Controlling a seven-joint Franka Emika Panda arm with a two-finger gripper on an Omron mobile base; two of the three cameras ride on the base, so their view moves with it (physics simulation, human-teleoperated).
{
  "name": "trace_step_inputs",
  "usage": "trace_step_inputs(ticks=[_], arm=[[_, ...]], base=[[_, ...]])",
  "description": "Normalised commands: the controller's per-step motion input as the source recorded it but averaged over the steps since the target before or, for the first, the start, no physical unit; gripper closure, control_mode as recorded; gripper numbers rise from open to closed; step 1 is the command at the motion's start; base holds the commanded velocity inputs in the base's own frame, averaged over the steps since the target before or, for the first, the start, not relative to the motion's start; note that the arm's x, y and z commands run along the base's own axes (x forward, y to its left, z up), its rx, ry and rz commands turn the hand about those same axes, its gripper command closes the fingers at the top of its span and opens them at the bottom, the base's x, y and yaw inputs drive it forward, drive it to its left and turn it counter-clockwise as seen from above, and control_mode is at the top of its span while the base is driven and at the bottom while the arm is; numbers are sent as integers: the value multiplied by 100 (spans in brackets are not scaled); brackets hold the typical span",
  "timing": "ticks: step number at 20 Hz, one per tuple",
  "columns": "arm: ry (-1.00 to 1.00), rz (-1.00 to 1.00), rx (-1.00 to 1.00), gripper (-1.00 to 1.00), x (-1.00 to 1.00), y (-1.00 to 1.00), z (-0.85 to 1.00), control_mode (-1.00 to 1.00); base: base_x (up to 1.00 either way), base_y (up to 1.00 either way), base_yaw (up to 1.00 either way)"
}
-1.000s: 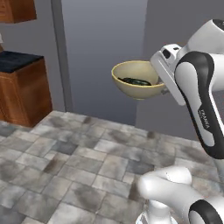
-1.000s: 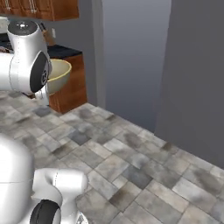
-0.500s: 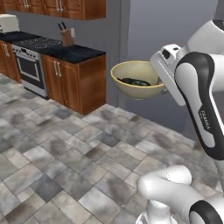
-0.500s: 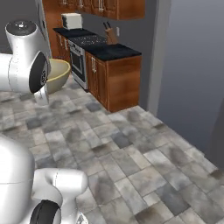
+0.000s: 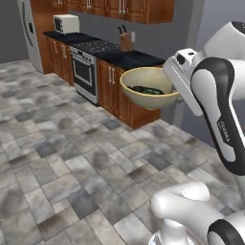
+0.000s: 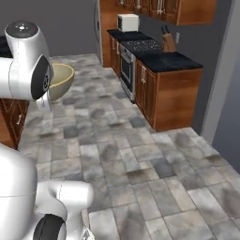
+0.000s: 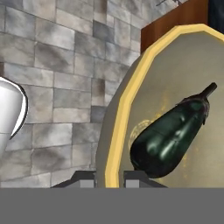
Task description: Pick the eggplant from the sink and place it in the bowl. Then pick the bowl and place it in the microwave. Then close the microwave door and press the start button.
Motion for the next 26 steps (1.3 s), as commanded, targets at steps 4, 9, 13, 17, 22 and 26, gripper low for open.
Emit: trace_step_inputs(ticks=[4, 9, 13, 17, 22, 26], arm=[[0, 0, 0, 100, 0, 0, 0, 100], [0, 0, 0, 100, 0, 0, 0, 100], [0, 0, 0, 100, 0, 0, 0, 100], [0, 0, 0, 100, 0, 0, 0, 100], [0, 0, 0, 100, 0, 0, 0, 100], [0, 0, 0, 100, 0, 0, 0, 100]], base=[[70, 0, 33], [47, 0, 26], [16, 0, 47], [23, 0, 65], [31, 0, 72], [37, 0, 72]])
